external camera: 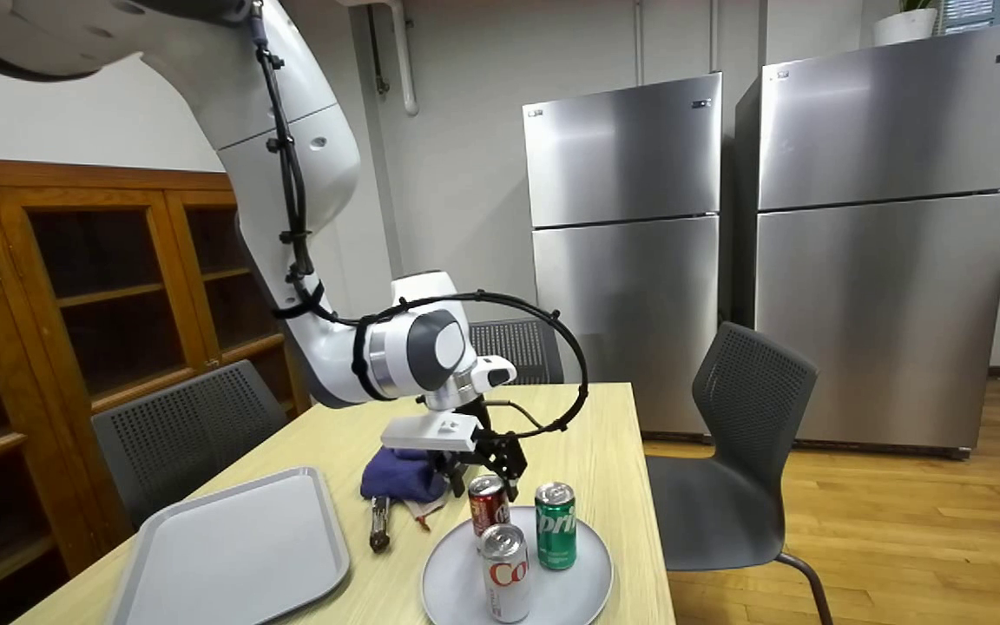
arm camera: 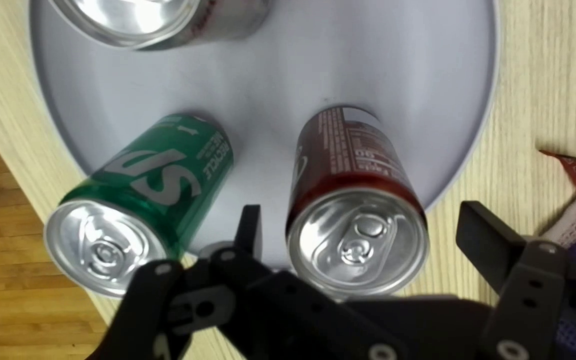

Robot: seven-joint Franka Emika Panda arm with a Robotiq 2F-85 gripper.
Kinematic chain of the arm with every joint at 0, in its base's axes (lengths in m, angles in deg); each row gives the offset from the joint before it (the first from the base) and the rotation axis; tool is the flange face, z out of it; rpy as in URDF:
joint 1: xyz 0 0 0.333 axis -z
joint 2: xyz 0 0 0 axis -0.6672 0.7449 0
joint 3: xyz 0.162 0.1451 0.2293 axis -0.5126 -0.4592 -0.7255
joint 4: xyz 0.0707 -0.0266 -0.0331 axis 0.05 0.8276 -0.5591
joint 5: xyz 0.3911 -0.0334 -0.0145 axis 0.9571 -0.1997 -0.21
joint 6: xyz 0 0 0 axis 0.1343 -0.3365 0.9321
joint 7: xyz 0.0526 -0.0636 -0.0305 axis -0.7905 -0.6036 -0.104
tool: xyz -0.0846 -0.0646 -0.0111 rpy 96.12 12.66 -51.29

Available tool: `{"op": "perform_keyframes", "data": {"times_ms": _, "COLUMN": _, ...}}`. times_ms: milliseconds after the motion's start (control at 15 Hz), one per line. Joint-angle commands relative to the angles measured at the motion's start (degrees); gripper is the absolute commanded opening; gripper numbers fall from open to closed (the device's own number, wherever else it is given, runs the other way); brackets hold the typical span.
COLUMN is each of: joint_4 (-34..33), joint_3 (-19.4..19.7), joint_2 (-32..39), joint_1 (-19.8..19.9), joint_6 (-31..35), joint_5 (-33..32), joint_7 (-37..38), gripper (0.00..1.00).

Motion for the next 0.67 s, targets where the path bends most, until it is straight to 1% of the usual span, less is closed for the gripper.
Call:
{"op": "perform_keyframes", "data": {"times_ms": 0, "joint_4": -0.56, "joint_3": -1.40, "joint_2": -0.83, "joint_1": 1.11, "joint_6": -0.97, "joint_5": 1.09, "joint_7": -1.74, "gripper": 0.73}}
{"op": "perform_keyframes", "data": {"times_ms": 67, "joint_4": -0.38, "joint_3": -0.93, "joint_2": -1.15, "joint_1": 0.62, "joint_6": -1.40, "joint_5": 0.70, "joint_7": -1.31, "gripper": 0.66}}
{"op": "perform_keyframes", "data": {"times_ms": 133, "joint_4": -0.15, "joint_3": -0.94, "joint_2": -1.42, "joint_1": 0.62, "joint_6": -1.55, "joint_5": 0.69, "joint_7": -1.30, "gripper": 0.56}}
{"op": "perform_keyframes", "data": {"times_ms": 267, "joint_4": 0.34, "joint_3": -0.87, "joint_2": -1.94, "joint_1": 0.67, "joint_6": -1.66, "joint_5": 0.68, "joint_7": -1.33, "gripper": 0.40}}
{"op": "perform_keyframes", "data": {"times_ms": 333, "joint_4": 0.52, "joint_3": -0.60, "joint_2": -2.18, "joint_1": 0.40, "joint_6": -1.74, "joint_5": 0.47, "joint_7": -1.05, "gripper": 0.39}}
{"op": "perform_keyframes", "data": {"times_ms": 600, "joint_4": 1.01, "joint_3": 0.22, "joint_2": -3.10, "joint_1": -1.14, "joint_6": -2.49, "joint_5": -0.41, "joint_7": 0.09, "gripper": 0.39}}
